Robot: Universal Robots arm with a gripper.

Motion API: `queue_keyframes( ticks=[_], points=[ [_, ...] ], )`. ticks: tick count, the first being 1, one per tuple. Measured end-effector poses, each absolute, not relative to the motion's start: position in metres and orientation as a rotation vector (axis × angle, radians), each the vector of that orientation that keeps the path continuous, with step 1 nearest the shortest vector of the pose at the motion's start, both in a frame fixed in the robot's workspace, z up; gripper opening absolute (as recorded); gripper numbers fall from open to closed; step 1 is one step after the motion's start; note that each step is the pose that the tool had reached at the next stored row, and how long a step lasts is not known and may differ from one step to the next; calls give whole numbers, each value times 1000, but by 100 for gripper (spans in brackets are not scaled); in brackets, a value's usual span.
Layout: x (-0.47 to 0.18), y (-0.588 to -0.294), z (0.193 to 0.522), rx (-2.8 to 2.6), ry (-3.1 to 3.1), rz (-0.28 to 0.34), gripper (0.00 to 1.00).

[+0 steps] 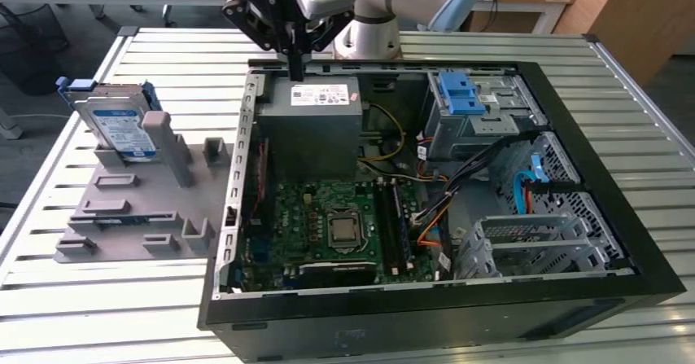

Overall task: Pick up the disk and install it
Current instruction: 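Reach for the disk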

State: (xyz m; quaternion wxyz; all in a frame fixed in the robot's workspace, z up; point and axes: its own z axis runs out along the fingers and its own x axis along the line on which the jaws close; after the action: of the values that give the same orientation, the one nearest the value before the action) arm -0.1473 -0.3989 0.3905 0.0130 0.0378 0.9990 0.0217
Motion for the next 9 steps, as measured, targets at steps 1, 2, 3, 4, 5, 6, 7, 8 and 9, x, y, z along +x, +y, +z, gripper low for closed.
queue_keyframes(
  ticks=[1, 2, 3, 4, 5, 6, 7, 8, 9],
  points=[
    [-148, -399, 390, 118, 3113, 68, 11],
    [-148, -399, 390, 118, 3113, 68, 11],
    [-148, -399, 390, 118, 3113, 68, 11],
    [-148, -399, 390, 118, 3113, 68, 11],
    [-149, -399, 390, 118, 3113, 68, 11],
    [-149, -399, 390, 118, 3113, 68, 11],
    [-149, -399, 390, 118, 3113, 68, 11],
    [-149, -399, 390, 118, 3113, 68, 11],
    [-150, -399, 390, 118, 3112, 68, 11]
  ],
)
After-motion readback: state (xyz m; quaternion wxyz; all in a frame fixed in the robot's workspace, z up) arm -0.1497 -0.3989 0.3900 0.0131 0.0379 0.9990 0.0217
